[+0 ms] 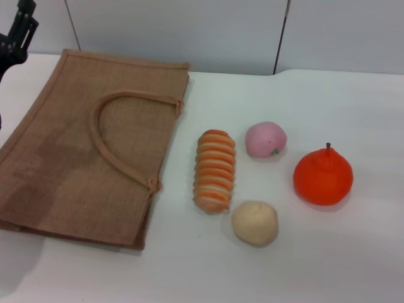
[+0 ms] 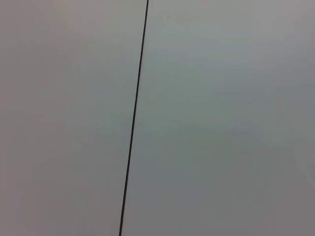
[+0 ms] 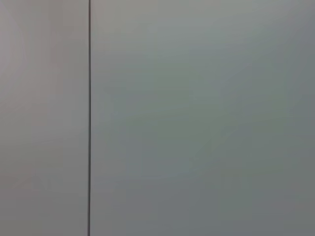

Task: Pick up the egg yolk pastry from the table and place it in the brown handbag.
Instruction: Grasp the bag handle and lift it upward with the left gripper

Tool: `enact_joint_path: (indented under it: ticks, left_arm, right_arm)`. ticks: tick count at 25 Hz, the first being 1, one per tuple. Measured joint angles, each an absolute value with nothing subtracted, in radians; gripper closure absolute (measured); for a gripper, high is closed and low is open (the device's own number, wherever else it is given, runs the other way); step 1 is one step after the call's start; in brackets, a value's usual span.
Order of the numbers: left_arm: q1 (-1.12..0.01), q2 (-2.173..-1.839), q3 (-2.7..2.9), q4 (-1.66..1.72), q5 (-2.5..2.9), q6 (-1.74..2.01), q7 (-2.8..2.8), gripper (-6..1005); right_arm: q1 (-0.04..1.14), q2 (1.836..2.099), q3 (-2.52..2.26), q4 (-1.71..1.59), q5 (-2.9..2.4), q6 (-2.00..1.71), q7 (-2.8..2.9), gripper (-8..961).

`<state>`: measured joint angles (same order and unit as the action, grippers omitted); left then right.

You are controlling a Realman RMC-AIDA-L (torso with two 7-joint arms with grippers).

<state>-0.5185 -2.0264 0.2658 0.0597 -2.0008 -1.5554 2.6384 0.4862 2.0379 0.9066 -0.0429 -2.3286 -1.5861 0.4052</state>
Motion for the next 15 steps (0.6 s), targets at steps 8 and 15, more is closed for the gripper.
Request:
enact_joint_path:
  ticks: [8, 15]
  left_arm:
    - [-0.519, -2.026, 0.265, 0.06, -1.999, -1.555, 2.638, 297]
    - [-0.518, -2.024, 0.272, 0.057, -1.993, -1.555, 2.552, 302]
  right_arm:
    - [0.485, 2.037, 0.907, -0.043, -2.329, -1.586, 0.405, 77]
    - [0.485, 2.037, 0.907, -0.043, -2.329, -1.586, 0.405, 78]
